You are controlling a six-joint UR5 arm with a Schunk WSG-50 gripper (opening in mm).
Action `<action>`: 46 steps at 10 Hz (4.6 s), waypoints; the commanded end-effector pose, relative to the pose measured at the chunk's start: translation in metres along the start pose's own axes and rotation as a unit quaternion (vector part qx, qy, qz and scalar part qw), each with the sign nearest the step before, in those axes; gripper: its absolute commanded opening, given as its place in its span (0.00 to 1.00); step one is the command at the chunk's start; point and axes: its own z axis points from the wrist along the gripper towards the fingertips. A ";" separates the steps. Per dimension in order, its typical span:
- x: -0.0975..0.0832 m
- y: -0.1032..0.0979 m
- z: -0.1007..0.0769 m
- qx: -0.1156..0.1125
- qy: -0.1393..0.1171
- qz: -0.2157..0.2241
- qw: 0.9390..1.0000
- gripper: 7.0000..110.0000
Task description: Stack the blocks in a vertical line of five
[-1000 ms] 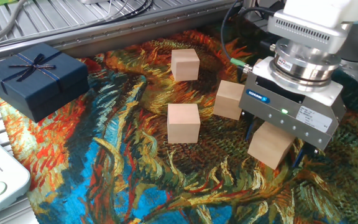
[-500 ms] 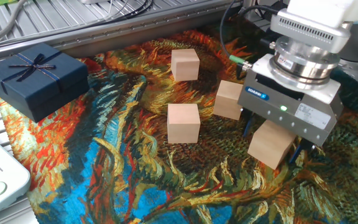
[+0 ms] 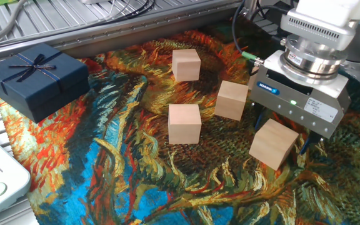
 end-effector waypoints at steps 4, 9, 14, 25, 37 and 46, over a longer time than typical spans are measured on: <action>-0.006 -0.004 0.020 0.009 0.013 0.019 1.000 0.79; -0.014 0.000 0.015 0.002 0.008 0.024 1.000 0.79; -0.007 0.005 0.019 0.003 0.015 0.014 1.000 0.79; -0.011 -0.004 0.019 0.006 0.003 0.011 1.000 0.57; -0.007 -0.010 0.011 0.022 0.015 0.060 0.998 0.00; 0.002 -0.013 -0.038 -0.005 0.040 0.015 0.999 0.00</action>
